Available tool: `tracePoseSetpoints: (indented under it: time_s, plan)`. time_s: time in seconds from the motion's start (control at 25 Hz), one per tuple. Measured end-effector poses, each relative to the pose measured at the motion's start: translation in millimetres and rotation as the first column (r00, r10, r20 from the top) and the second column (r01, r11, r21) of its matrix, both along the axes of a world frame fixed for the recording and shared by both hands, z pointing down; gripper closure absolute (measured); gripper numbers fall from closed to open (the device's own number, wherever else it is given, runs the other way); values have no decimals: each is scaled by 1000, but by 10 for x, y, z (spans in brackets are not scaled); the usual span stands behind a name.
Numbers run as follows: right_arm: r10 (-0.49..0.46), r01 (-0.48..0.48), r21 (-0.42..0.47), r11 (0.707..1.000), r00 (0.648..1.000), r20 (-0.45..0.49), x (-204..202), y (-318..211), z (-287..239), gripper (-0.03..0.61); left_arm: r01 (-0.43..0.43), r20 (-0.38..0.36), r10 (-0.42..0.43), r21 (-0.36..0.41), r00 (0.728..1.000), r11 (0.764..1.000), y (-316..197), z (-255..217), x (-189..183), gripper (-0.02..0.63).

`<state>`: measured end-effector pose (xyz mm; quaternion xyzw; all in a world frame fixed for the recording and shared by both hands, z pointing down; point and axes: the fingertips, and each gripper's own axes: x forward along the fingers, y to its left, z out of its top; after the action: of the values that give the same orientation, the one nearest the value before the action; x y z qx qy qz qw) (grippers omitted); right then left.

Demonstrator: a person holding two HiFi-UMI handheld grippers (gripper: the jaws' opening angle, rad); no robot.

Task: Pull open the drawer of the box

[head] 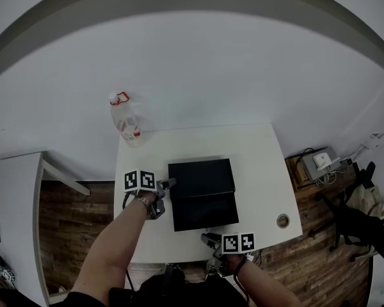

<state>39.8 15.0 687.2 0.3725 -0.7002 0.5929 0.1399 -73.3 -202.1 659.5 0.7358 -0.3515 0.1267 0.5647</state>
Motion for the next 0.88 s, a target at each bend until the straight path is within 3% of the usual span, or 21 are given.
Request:
tracePoseSetpoints:
  time_s: [0.24,0.4,0.6,0.76,0.88]
  plan:
    - [6,-6,2,1000,997,79,66,288,-175,481,65,-55,-62,44,997,997,-18,-102,-81,445]
    - [7,-16,64,998,989,147,106,312,-476,557,83,-73,-75,103,994,991,28,-333,-264,459]
    - [13,-63,187,980,966,258,165,143,-1046,572,72,-139,-43,217,989,974,287,-767,-370,612]
    - [5,-101,277,956,945,327,193,43,-1505,572,60,-208,1,287,978,956,586,-1132,-281,612]
    - [-2,-131,331,935,928,374,233,-12,-1869,573,6,-250,85,340,965,940,1024,-1385,-34,612]
